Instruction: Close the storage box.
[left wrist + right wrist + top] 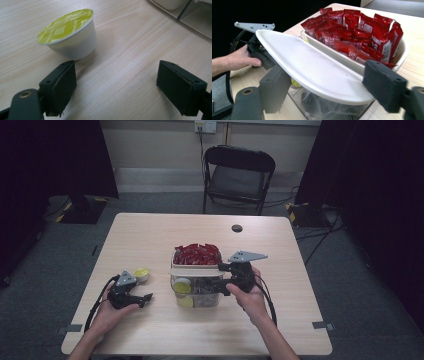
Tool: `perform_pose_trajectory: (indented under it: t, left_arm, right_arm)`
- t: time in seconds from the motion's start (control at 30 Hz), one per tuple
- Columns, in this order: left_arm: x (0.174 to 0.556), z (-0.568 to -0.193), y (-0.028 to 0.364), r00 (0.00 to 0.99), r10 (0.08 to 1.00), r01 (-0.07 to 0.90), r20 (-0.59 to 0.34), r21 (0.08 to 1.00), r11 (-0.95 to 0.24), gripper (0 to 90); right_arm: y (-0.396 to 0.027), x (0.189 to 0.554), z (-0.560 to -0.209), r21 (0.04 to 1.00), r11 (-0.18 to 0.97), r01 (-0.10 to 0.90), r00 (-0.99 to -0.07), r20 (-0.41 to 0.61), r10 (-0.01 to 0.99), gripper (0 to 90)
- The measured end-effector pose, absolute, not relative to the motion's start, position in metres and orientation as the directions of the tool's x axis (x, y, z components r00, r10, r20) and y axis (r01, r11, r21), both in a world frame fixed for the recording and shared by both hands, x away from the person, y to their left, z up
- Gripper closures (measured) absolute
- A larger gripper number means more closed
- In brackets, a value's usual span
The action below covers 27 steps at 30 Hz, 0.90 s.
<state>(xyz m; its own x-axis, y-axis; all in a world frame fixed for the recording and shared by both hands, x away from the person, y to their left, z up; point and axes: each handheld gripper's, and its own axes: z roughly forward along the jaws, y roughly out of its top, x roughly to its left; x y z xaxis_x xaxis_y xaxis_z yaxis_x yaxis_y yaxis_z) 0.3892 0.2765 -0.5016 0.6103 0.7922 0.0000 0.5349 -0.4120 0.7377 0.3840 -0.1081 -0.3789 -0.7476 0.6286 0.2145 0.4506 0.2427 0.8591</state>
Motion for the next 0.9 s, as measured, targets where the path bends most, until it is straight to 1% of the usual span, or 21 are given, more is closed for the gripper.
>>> perform_pose_trajectory:
  t: [0.1,0.27,0.33,0.67,0.9]
  left_arm:
    - [0.389,-0.502,0.276,0.610,0.793,0.535,0.000,0.738,-0.412,15.7]
    - [0.389,-0.502,0.277,0.610,0.792,0.535,0.000,0.738,-0.412,15.7]
    - [0.389,-0.502,0.277,0.610,0.792,0.535,0.000,0.738,-0.412,15.7]
    - [0.389,-0.502,0.277,0.611,0.792,0.535,0.000,0.737,-0.413,15.7]
    - [0.389,-0.502,0.277,0.611,0.791,0.535,0.000,0.737,-0.413,15.6]
  right_arm:
    - [-0.111,0.382,-0.379,0.860,0.235,0.454,-0.740,0.217,0.636,17.9]
    - [-0.116,0.380,-0.381,0.867,0.227,0.443,-0.728,0.200,0.656,17.8]
    - [-0.118,0.378,-0.382,0.864,0.224,0.451,-0.718,0.202,0.666,14.9]
    - [-0.123,0.378,-0.397,0.845,0.237,0.479,-0.709,0.213,0.672,15.0]
    - [-0.117,0.376,-0.403,0.841,0.266,0.471,-0.711,0.184,0.679,14.2]
